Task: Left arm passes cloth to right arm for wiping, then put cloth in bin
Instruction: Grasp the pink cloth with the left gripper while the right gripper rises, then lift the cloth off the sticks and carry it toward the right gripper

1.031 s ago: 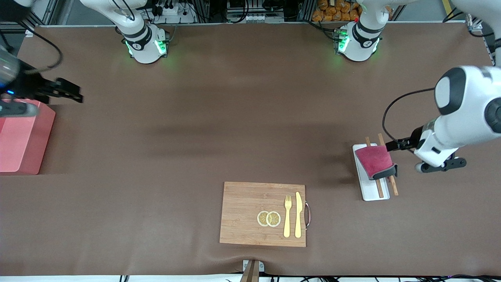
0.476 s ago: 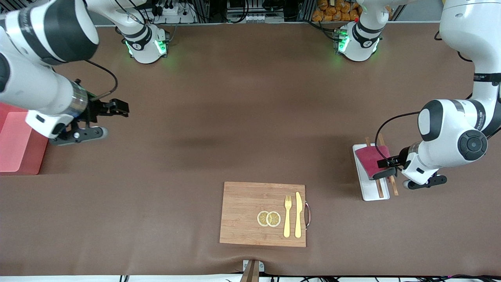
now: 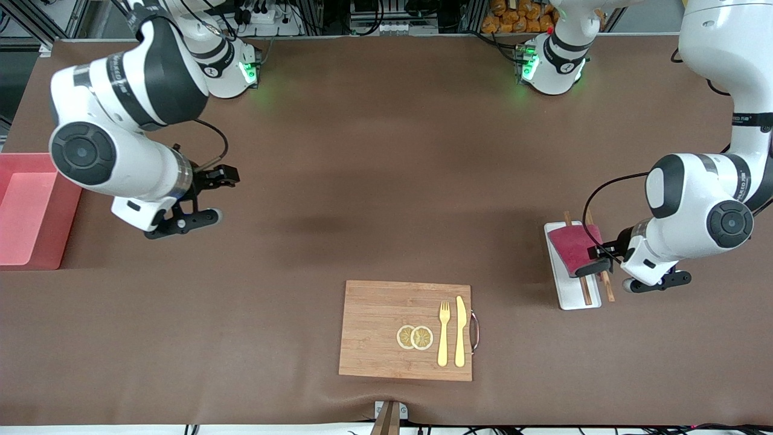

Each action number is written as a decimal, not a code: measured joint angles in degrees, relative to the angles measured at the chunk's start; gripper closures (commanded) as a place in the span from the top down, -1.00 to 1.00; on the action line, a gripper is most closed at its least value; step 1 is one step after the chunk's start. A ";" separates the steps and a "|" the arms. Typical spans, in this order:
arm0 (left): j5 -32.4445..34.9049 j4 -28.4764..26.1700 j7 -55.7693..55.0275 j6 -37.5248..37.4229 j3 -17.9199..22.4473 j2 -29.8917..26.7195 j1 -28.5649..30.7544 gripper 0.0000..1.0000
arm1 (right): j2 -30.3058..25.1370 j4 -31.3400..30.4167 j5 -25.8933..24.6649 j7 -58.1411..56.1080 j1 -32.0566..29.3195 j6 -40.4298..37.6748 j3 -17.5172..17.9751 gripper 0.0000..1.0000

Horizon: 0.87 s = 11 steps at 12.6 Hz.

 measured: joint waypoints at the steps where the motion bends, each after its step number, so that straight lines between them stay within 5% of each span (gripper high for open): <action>1: 0.00 0.00 0.01 0.00 0.00 0.02 0.00 -0.18 | 0.18 0.05 0.79 -0.01 0.09 0.97 0.00 1.00; 6: 0.00 0.04 0.04 0.01 -0.03 0.25 -0.01 -0.61 | 0.62 0.25 15.91 4.83 0.52 5.89 -0.49 1.00; 8: 0.00 0.17 0.04 0.00 -0.11 0.27 -0.13 -1.00 | 0.98 0.36 22.72 9.75 -0.48 8.66 -0.98 1.00; 11: 0.19 0.64 0.08 -0.22 -0.09 0.16 -0.15 -1.00 | 2.12 0.49 34.44 15.48 -1.87 11.83 -1.06 1.00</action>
